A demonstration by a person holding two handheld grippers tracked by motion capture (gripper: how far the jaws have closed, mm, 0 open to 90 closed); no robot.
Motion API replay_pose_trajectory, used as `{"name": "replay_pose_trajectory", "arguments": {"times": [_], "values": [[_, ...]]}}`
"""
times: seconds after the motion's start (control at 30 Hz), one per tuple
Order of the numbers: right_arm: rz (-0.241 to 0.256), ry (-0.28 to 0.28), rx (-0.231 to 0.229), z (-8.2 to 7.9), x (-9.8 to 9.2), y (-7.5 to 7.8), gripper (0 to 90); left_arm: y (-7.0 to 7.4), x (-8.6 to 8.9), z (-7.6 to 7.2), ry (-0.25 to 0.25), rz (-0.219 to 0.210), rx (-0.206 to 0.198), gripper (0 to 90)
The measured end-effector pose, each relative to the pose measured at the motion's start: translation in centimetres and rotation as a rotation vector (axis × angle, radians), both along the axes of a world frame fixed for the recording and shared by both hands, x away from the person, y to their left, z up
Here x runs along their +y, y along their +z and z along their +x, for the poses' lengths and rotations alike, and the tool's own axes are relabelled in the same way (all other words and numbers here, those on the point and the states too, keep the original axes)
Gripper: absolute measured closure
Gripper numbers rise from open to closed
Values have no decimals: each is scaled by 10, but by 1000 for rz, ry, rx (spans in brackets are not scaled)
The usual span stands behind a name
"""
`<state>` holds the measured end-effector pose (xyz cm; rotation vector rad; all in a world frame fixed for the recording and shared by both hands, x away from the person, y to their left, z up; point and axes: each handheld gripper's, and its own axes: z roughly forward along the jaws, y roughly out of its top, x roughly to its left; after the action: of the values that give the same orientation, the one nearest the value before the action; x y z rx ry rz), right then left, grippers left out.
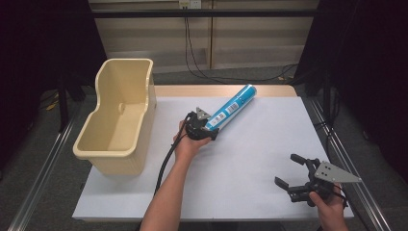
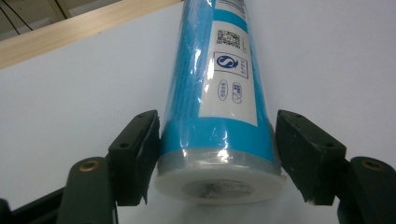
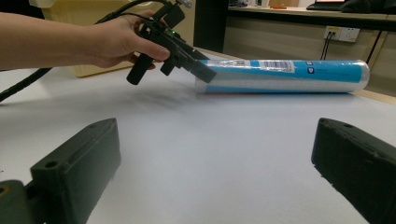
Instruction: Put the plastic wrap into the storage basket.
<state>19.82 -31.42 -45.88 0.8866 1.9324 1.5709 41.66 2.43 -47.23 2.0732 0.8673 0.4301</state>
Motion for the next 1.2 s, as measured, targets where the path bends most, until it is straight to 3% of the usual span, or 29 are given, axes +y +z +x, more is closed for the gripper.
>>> {"name": "replay_pose_trajectory", "arguments": {"times": [0.2, 0.27, 0.3, 0.33, 0.37, 0.4, 0.43, 0.53, 0.57, 0.6, 0.63, 0.7, 0.73, 0.8, 0.9, 1.03, 1.13, 1.2], "values": [[-1, 0, 4, -1, 1, 1, 8, 4, 17, -23, 7, -17, 26, 325], [-5, 3, 1, -1, 1, 0, 8, 11, 33, -38, 9, -15, 47, 372], [-6, 6, 2, -1, 2, 0, 8, 16, 40, -43, 24, 31, 73, 596], [-6, 6, 2, -1, 2, 0, 8, 16, 40, -43, 24, 31, 73, 750], [-8, 9, 4, -1, 3, 0, 8, 15, 59, -45, 49, 6, 85, 707], [-11, 9, 3, 0, 3, 0, 8, 15, 59, -45, 49, 6, 85, 598], [-13, 9, 1, 0, 4, 0, 8, 17, 69, -44, 66, -47, 59, 448], [-12, 8, -1, 2, 6, 1, 8, 24, 63, -43, 39, -89, 8, 362], [-12, 8, -1, 2, 6, 1, 8, 24, 63, -43, 39, -89, 8, 306], [-11, 9, -2, 2, 7, 2, 8, 23, 58, -41, 34, -104, 9, 306], [-10, 10, -2, 4, 8, 2, 8, 16, 46, -36, 33, -93, -10, 258], [-10, 12, 3, 4, 9, 1, 8, 11, 43, -33, 42, -87, -12, 188], [-10, 12, 3, 4, 9, 1, 8, 6, 39, -29, 59, -107, -1, 188], [-15, 16, 1, 4, 9, 1, 8, -3, 31, -19, 81, -72, 4, 157], [-14, 18, -1, 4, 7, 1, 8, -5, 24, -11, 81, -78, 10, 164], [-11, 15, 2, 5, 6, 1, 8, -8, 17, -4, 71, -47, 43, 204], [-11, 12, 1, 5, 6, 1, 9, -11, 16, -4, 70, -40, 53, 303], [-10, 12, 1, 4, 6, 1, 9, -11, 16, -4, 67, -35, 55, 309]]}}
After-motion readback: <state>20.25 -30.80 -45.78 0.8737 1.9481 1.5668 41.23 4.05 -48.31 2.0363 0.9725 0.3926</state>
